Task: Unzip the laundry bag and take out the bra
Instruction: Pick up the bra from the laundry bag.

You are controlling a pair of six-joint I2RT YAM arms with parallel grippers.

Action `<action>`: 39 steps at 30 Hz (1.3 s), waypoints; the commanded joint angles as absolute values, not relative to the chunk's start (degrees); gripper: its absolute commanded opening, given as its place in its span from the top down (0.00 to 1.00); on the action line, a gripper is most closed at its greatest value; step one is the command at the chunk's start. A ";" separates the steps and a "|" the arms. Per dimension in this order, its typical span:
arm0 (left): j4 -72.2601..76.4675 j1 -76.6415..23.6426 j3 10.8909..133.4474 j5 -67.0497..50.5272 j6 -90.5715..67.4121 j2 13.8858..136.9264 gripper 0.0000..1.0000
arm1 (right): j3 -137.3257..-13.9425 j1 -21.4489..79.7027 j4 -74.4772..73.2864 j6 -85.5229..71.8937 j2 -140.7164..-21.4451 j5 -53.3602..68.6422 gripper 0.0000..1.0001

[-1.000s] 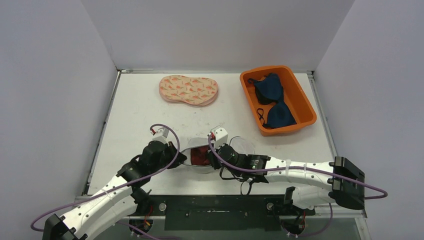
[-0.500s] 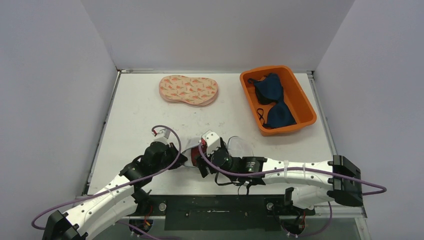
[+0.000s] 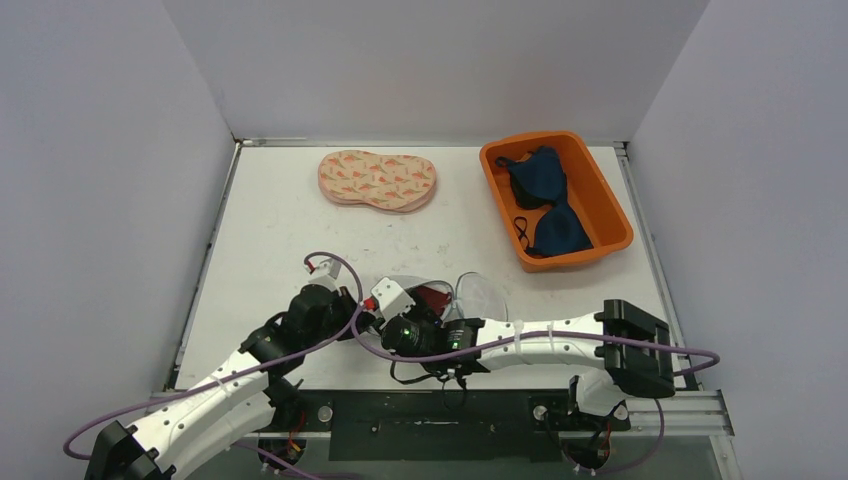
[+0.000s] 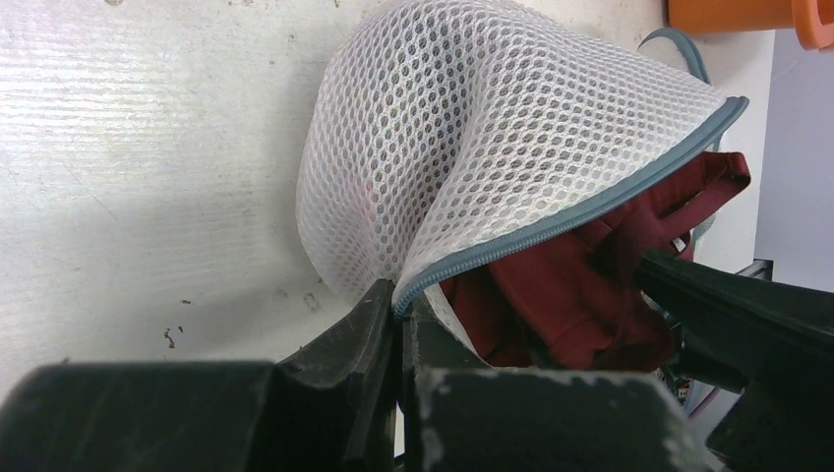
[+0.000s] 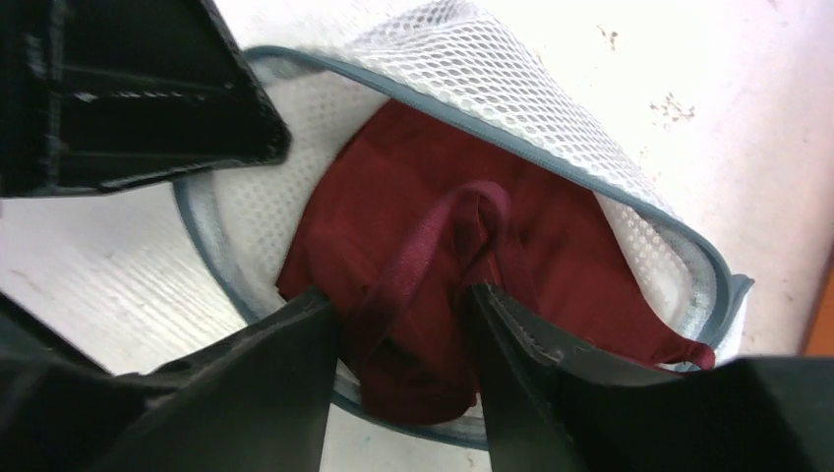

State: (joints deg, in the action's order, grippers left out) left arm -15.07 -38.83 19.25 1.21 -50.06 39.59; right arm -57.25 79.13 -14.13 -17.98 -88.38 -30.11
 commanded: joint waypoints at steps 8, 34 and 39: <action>-12.92 -38.76 17.35 2.32 -49.81 39.76 1.00 | -52.60 75.26 -12.18 -23.48 -82.87 -35.25 0.83; -11.91 -39.29 19.63 3.32 -51.33 39.39 0.91 | -31.22 77.09 16.78 -19.93 -61.04 -9.55 0.95; -12.57 -39.20 21.03 5.06 -51.65 39.38 0.91 | -30.21 76.87 17.47 -19.21 -57.41 -7.36 0.95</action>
State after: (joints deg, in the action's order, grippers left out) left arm -12.73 -39.07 17.54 2.42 -51.33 39.94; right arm -30.55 76.88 10.90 -20.51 -60.80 -10.94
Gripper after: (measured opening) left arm 0.092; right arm 0.099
